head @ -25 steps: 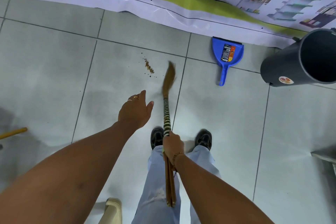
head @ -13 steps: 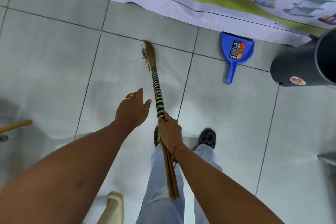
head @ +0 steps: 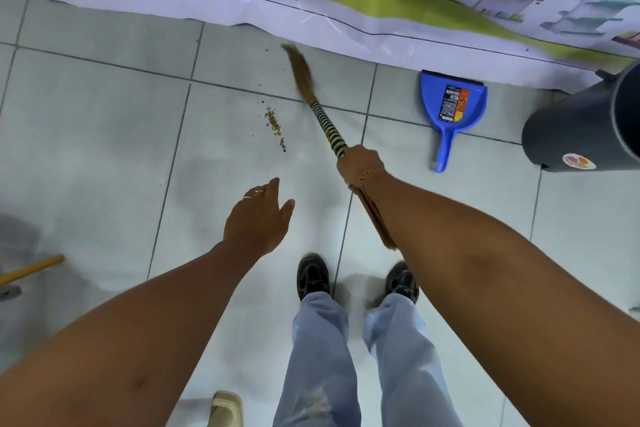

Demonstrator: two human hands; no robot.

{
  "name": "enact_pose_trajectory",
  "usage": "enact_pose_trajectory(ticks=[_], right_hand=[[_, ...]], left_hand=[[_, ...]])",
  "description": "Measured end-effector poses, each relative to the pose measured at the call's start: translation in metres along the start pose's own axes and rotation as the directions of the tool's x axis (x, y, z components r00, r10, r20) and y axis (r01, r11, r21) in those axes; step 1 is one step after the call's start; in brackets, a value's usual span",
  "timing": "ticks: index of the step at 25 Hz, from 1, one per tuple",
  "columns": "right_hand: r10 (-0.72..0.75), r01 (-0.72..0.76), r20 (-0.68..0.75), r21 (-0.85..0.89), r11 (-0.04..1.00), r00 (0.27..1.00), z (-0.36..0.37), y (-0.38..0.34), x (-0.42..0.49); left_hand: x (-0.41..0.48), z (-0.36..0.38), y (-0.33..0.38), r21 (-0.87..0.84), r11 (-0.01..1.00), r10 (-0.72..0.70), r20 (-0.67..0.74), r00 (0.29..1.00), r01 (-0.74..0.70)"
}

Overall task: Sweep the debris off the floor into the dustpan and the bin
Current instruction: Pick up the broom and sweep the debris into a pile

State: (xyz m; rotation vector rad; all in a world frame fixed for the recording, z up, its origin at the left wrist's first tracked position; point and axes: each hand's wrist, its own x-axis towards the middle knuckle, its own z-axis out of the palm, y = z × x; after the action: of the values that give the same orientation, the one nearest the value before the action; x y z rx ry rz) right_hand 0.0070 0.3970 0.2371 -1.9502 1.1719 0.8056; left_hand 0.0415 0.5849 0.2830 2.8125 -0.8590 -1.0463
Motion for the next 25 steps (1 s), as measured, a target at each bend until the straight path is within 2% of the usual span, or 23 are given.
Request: enact_pose_trajectory(ticks=[5,7,10,13,17,21,23,25], right_hand=[[-0.154,0.135,-0.045,-0.288,0.948,0.987,-0.023,-0.017,0.015],[-0.176,0.154,-0.035,-0.339,0.928,0.984,-0.025,-0.009,0.006],[-0.153,0.147,0.002,-0.273,0.951,0.988,-0.023,0.019,-0.018],[-0.158,0.154,-0.034,-0.09,0.984,0.987,-0.027,0.029,-0.033],[-0.272,0.272,-0.127,-0.017,0.962,0.954,-0.05,-0.005,0.0],[-0.22,0.227,-0.096,0.059,0.972,0.971,-0.089,-0.05,0.064],[-0.16,0.162,-0.049,0.034,0.986,0.986,-0.112,-0.064,0.093],[-0.153,0.152,-0.009,-0.105,0.983,0.988,-0.127,-0.068,0.112]], left_hand=[[0.011,-0.01,-0.002,0.014,1.0,-0.004,-0.018,1.0,0.004],[0.01,-0.014,0.001,0.007,1.0,-0.008,0.0,1.0,0.008],[0.004,-0.024,0.01,0.01,1.0,0.02,0.009,1.0,-0.02],[0.016,-0.045,0.023,-0.02,0.998,0.064,-0.1,0.993,-0.066],[0.059,-0.066,0.043,-0.041,0.997,0.048,-0.246,0.968,-0.06],[0.106,-0.079,0.058,-0.067,0.998,-0.024,-0.26,0.965,0.007],[0.126,-0.083,0.063,-0.064,0.998,-0.035,-0.235,0.971,0.02],[0.137,-0.087,0.065,-0.07,0.997,-0.048,-0.21,0.977,0.034]])
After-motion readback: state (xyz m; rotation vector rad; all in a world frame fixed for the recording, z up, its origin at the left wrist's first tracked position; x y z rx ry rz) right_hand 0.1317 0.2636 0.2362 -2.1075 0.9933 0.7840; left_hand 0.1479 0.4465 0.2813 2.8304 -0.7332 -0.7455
